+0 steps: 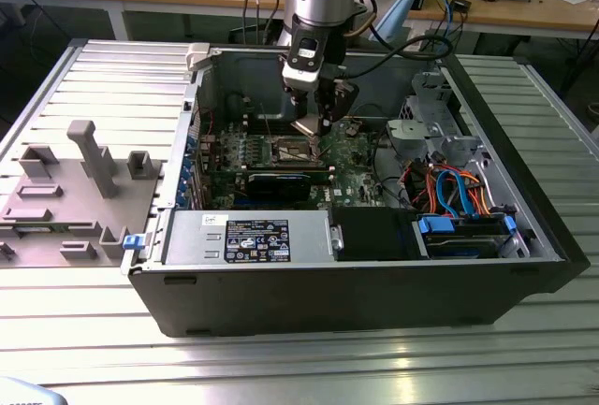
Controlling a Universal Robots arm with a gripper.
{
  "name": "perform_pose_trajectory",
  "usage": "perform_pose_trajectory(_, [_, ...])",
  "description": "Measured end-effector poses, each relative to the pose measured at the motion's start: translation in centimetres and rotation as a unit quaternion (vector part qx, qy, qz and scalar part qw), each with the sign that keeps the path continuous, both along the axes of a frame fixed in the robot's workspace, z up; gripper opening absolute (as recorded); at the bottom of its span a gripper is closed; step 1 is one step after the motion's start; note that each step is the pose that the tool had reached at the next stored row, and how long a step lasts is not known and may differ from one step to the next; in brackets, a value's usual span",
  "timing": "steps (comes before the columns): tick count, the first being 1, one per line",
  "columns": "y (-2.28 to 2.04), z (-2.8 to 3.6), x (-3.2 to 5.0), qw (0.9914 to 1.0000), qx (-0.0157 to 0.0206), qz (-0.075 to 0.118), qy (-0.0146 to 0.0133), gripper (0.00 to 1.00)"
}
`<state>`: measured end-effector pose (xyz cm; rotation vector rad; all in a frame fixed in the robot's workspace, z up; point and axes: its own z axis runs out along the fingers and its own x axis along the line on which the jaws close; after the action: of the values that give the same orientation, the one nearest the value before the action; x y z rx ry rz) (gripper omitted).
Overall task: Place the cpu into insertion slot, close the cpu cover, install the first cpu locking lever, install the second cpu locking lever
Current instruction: 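Place the cpu into insertion slot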
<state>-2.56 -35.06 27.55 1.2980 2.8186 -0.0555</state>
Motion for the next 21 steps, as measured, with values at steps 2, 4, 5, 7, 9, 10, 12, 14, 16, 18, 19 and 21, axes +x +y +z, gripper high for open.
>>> perform_pose_trajectory(2, [0.00,-0.01,0.00,1.00000,-0.0002,-0.001,0.0000,0.55])
perform_pose_trajectory(4, [0.00,-0.03,0.00,1.00000,-0.0004,-0.002,0.0000,0.55])
perform_pose_trajectory(5, [0.00,-0.04,0.00,1.00000,-0.0004,-0.003,0.0000,0.55])
perform_pose_trajectory(7, [0.00,-0.06,0.00,0.99999,-0.0007,-0.005,0.0000,0.55])
perform_pose_trajectory(9, [0.00,-0.08,0.00,0.99998,-0.0007,-0.006,0.0000,0.55])
perform_pose_trajectory(10, [0.00,-0.08,0.00,0.99998,-0.0008,-0.006,0.0000,0.55])
perform_pose_trajectory(12, [0.00,-0.10,0.00,0.99997,-0.0008,-0.007,0.0000,0.55])
perform_pose_trajectory(14, [0.00,-0.11,0.00,0.99997,-0.0009,-0.008,0.0000,0.55])
perform_pose_trajectory(16, [0.00,-0.12,0.00,0.99996,-0.0010,-0.009,0.0000,0.55])
perform_pose_trajectory(18, [0.00,-0.14,0.00,0.99994,-0.0012,-0.011,0.0000,0.55])
perform_pose_trajectory(19, [0.00,-0.15,0.00,0.99993,-0.0014,-0.012,0.0000,0.55])
perform_pose_trajectory(21, [0.00,-0.16,0.00,0.99990,-0.0019,-0.014,0.0000,0.55])
